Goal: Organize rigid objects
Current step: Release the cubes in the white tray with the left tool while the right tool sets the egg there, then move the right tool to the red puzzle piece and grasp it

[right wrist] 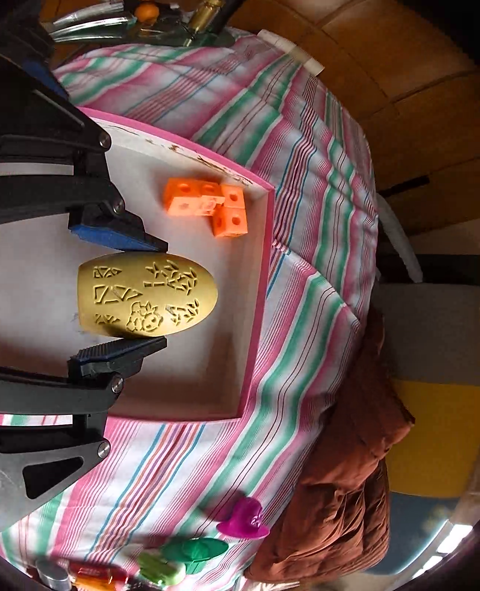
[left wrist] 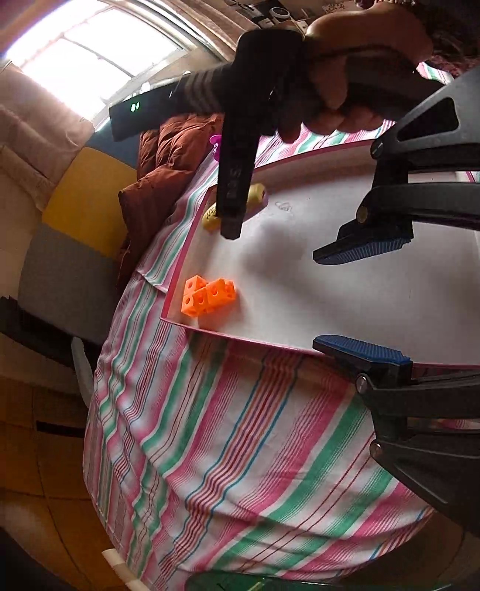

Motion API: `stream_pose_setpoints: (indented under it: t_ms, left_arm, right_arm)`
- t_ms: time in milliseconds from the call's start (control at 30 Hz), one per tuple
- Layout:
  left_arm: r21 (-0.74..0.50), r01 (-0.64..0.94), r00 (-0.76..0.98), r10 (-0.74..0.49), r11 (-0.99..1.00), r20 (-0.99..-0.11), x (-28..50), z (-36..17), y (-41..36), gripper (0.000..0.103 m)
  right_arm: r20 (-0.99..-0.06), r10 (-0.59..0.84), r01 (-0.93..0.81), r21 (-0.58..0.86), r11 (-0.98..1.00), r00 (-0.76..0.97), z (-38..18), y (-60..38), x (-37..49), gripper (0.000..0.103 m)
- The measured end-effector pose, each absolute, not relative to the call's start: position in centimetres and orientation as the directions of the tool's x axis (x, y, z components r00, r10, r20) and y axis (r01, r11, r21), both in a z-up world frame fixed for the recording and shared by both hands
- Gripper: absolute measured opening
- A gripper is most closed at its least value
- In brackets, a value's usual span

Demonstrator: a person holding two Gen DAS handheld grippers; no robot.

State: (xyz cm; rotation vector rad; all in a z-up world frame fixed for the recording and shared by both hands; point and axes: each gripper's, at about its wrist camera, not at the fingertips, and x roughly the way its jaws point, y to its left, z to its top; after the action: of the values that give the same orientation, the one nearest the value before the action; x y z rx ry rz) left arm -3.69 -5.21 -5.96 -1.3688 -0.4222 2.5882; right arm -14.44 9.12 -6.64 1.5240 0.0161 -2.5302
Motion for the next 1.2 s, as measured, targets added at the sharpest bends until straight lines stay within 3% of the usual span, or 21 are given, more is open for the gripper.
stream_pose_setpoints:
  t_ms: [300,700,967,1200]
  left_arm:
    - [-0.339,-0.033,-0.552,0.300,-0.940,-0.778,-3.5,-6.0,-5.1,0.040]
    - [-0.350,-0.076,-0.555,0.332,-0.934,-0.763,-3.0,-6.0,-4.2,0.040]
    - [-0.342,-0.146,-0.557,0.363,-0.928,-0.747,-1.7,-5.4,-2.3,0.040]
    - [-0.353,-0.246,-0.531,0.431,-0.902,-0.730,-0.1,-5.0,0.5,0.040]
  right_arm:
    - [-0.860,-0.157,0.128,0.107,-0.986,-0.486,-7.5,7.7,-16.6,0.048]
    - [-0.813,-0.219,0.129,0.178,-0.976,-0.540,-3.7,12.4,-10.0,0.055]
    - [-0.796,-0.086,0.097,0.034,-0.995,-0.599,-2.3,16.8,-4.9,0.057]
    - [-0.817,-0.030,-0.048,0.070,-0.996,-0.576,-3.8,22.9,-1.2,0.058]
